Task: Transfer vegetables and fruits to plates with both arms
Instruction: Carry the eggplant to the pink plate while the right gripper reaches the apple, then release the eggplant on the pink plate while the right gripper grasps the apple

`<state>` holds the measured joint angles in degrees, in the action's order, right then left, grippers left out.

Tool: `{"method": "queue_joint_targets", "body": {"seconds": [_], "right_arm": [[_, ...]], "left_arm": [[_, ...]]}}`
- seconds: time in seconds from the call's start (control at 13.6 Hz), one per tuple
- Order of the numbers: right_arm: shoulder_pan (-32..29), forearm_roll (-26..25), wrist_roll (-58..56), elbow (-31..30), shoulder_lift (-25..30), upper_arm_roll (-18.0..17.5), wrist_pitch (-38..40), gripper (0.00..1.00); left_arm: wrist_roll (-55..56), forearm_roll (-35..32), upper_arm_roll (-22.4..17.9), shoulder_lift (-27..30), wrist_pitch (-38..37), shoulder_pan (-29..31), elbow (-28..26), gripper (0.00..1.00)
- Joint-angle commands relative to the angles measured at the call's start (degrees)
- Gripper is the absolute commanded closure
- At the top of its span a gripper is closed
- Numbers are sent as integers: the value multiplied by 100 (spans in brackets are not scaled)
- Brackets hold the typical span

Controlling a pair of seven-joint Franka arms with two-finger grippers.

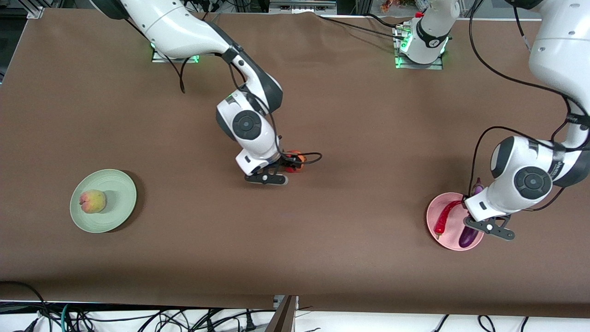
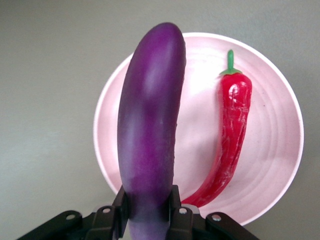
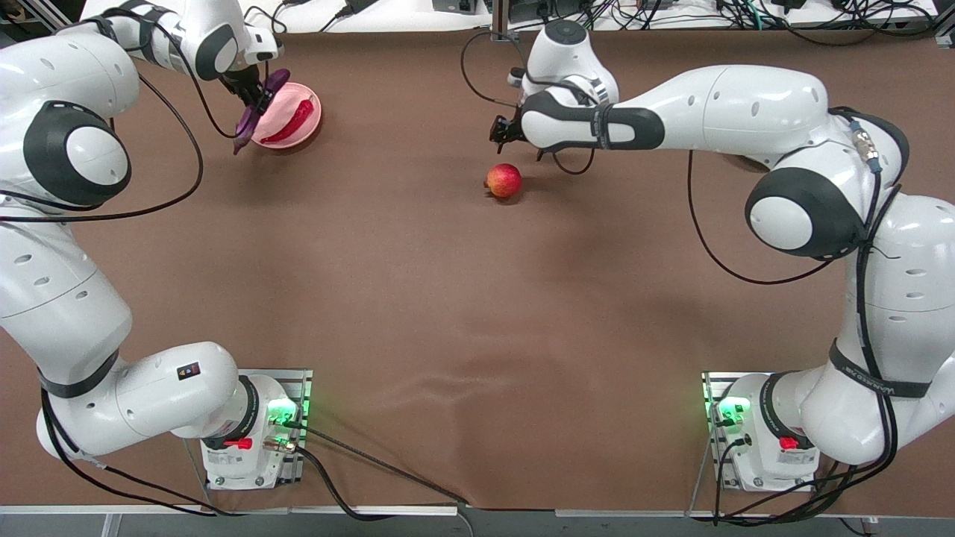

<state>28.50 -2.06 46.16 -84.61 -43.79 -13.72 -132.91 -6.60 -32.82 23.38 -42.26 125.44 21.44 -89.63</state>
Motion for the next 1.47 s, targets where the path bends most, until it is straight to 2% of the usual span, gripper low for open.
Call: {"method": "queue_joint_targets", "body": {"seconds": [0.0,0.15,0.51,0.66,0.88,0.96,1.1,1.25,1.32,1.4], "right_arm": [[112,-119,174,32,-85,53,-103,0],[174,-119,201,32,-129,53,-155,0],[288,-119,315,23,-296,53,-367,0],[297,-119,315,23,-358,53,-367,0],[323,-197,306,23,-454,53,-376,0],[323,-224,306,15,-464,53,-376,10],[315,-233,289,6,-472,53,-376,43],[280,-224,236,14,-464,53,-367,67],[236,-224,184,32,-411,62,-349,70],[148,-233,157,41,-350,123,-306,70]], "left_arm": [[-131,-128,61,-98,-55,-8,139,76],[-131,-128,61,-151,-28,0,157,0],[-122,-23,149,190,-247,-43,201,0],[-88,30,428,533,-685,-9,227,0],[-87,774,518,1192,-1214,9,227,0],[-79,1143,509,1428,-1276,9,245,0],[-61,1480,509,1755,-1765,9,585,0],[-70,1489,527,1756,-2800,-70,1445,0],[-70,1628,518,1730,-3136,-70,1675,0],[-52,1917,466,1791,-3157,-61,1712,0]]}}
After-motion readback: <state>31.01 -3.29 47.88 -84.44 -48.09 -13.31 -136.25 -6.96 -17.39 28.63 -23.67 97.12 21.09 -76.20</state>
